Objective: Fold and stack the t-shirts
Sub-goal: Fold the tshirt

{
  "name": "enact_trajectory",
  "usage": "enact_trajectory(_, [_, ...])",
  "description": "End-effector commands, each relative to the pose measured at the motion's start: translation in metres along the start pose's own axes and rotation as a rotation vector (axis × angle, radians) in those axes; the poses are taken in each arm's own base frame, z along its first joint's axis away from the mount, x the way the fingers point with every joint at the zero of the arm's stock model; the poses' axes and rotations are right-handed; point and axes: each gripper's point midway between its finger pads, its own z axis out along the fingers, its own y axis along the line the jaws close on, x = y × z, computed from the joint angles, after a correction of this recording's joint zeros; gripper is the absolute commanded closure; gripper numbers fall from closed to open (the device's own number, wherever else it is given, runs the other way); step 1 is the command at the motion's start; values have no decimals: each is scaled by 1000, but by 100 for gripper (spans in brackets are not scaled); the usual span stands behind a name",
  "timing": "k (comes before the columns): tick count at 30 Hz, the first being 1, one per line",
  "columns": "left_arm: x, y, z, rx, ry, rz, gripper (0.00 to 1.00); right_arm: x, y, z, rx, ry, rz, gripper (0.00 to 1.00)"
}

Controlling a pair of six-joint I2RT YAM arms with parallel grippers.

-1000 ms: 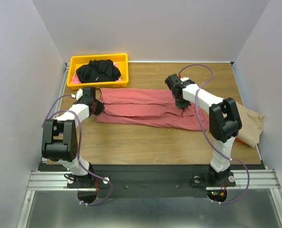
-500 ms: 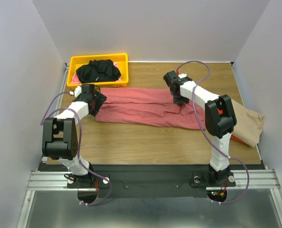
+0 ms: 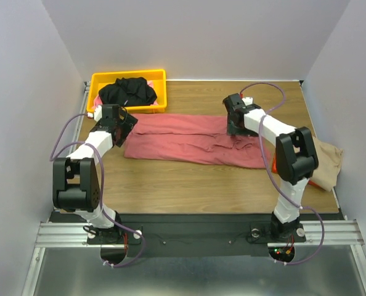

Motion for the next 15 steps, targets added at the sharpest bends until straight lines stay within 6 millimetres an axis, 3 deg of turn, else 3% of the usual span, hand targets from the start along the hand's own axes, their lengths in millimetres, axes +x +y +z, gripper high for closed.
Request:
enact_trajectory(1, [-2, -25, -30, 123, -25, 77, 2, -10, -4, -41, -131, -69, 78, 12])
enact_trajectory(2, [5, -25, -32, 125, -15, 92, 1, 5, -7, -41, -140, -43, 68, 12])
enact_trajectory(5, [33, -27, -35, 154, 27, 148, 2, 10, -13, -60, -197, -63, 101, 11])
enact_trajectory(9, [77, -38, -32, 223, 120, 216, 2, 25, -1, -77, -350, -53, 86, 11])
enact_trajectory(10, [81, -40, -29, 229, 129, 225, 1, 34, 2, -73, -370, -43, 75, 12])
enact_trajectory(13, [93, -43, -18, 229, 164, 255, 2, 46, 10, -67, -403, -14, 48, 21])
enact_trajectory(15, [97, -39, -9, 212, 181, 272, 2, 49, 8, -55, -352, -3, 40, 35])
